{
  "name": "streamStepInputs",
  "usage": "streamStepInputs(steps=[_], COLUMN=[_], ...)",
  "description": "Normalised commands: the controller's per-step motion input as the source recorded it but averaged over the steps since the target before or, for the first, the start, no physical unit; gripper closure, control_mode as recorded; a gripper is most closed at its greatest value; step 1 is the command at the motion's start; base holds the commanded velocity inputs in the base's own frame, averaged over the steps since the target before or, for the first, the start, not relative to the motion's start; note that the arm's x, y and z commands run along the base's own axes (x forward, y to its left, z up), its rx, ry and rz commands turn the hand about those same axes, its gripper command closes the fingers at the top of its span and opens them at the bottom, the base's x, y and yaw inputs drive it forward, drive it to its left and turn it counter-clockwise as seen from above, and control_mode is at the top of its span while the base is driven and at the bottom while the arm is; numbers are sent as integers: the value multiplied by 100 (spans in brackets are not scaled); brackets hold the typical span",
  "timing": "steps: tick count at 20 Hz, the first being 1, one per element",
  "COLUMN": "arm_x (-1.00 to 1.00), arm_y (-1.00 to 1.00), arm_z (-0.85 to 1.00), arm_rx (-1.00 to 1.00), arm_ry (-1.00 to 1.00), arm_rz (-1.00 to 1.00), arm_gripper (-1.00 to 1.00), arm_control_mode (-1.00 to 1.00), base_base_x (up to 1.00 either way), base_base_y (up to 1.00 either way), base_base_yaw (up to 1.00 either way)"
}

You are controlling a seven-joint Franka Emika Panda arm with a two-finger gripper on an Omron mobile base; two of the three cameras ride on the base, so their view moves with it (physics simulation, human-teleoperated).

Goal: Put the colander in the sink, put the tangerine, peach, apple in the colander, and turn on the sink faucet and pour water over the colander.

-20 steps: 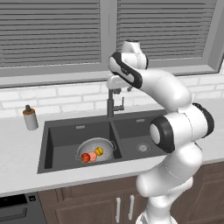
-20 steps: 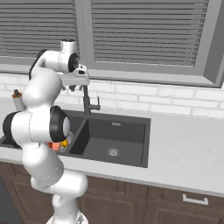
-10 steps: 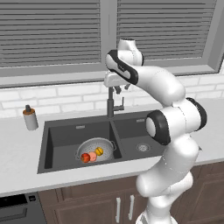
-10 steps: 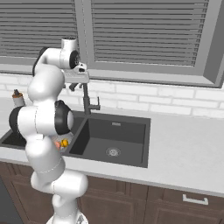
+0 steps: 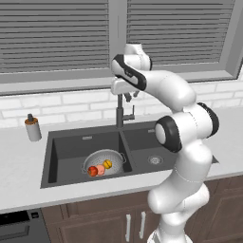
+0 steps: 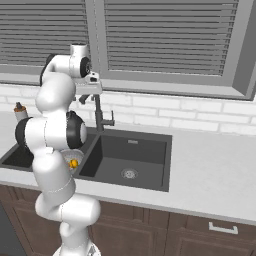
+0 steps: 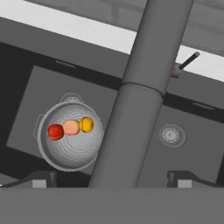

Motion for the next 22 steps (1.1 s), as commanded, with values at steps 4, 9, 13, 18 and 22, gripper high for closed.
streamStepInputs(steps=[4,9,13,18,22], arm_x=[0,0,0,0,0], arm_y=[0,0,0,19,32], arm_z=[-24,-22,-19,-22,-17], arm_rx=[0,0,0,0,0], arm_ry=[0,0,0,0,1], arm_rz=[0,0,0,-1,-3], arm_gripper=[-100,-100,-100,-100,-100], arm_control_mode=[-100,-100,-100,-100,-100], base_base_x=[0,0,0,0,0], base_base_y=[0,0,0,0,0], base_base_yaw=[0,0,0,0,0])
